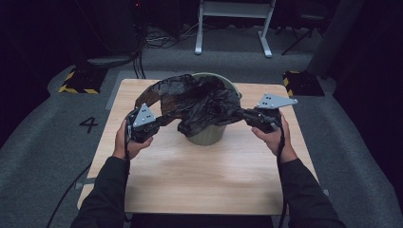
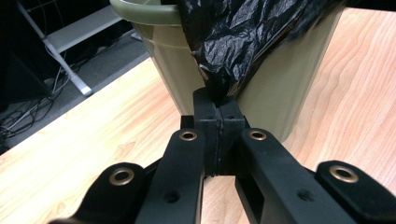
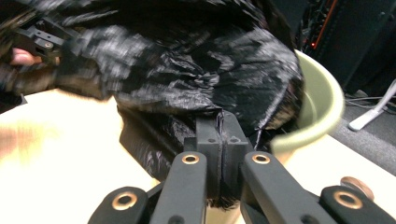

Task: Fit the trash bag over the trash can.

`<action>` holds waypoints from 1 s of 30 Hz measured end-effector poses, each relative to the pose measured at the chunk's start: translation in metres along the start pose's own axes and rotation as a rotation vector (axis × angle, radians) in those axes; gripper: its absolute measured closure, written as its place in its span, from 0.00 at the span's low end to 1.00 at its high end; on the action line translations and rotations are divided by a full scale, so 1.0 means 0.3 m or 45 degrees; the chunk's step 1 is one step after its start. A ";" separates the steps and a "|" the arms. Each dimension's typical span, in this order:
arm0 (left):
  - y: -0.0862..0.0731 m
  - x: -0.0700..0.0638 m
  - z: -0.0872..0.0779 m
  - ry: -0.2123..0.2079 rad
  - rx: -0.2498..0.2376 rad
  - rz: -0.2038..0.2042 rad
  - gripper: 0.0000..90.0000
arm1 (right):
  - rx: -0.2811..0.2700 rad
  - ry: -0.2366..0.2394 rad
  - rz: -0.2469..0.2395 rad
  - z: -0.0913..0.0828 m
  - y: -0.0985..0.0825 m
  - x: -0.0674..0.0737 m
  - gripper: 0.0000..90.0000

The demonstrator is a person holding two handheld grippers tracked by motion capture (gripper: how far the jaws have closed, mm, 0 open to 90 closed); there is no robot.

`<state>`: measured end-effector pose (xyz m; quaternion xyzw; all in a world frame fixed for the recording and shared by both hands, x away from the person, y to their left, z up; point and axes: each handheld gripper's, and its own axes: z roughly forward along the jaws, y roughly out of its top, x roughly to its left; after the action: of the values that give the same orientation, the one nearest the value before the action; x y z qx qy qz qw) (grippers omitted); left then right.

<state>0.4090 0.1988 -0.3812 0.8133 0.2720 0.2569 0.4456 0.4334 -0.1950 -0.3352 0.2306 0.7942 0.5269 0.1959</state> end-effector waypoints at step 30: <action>0.020 -0.068 0.007 -0.067 0.011 0.088 0.99 | -0.186 0.060 -0.171 -0.134 -0.005 0.114 0.21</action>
<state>0.3971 0.1812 -0.3805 0.8306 0.2329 0.2495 0.4399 0.3830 -0.2061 -0.3242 0.1495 0.7718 0.5743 0.2283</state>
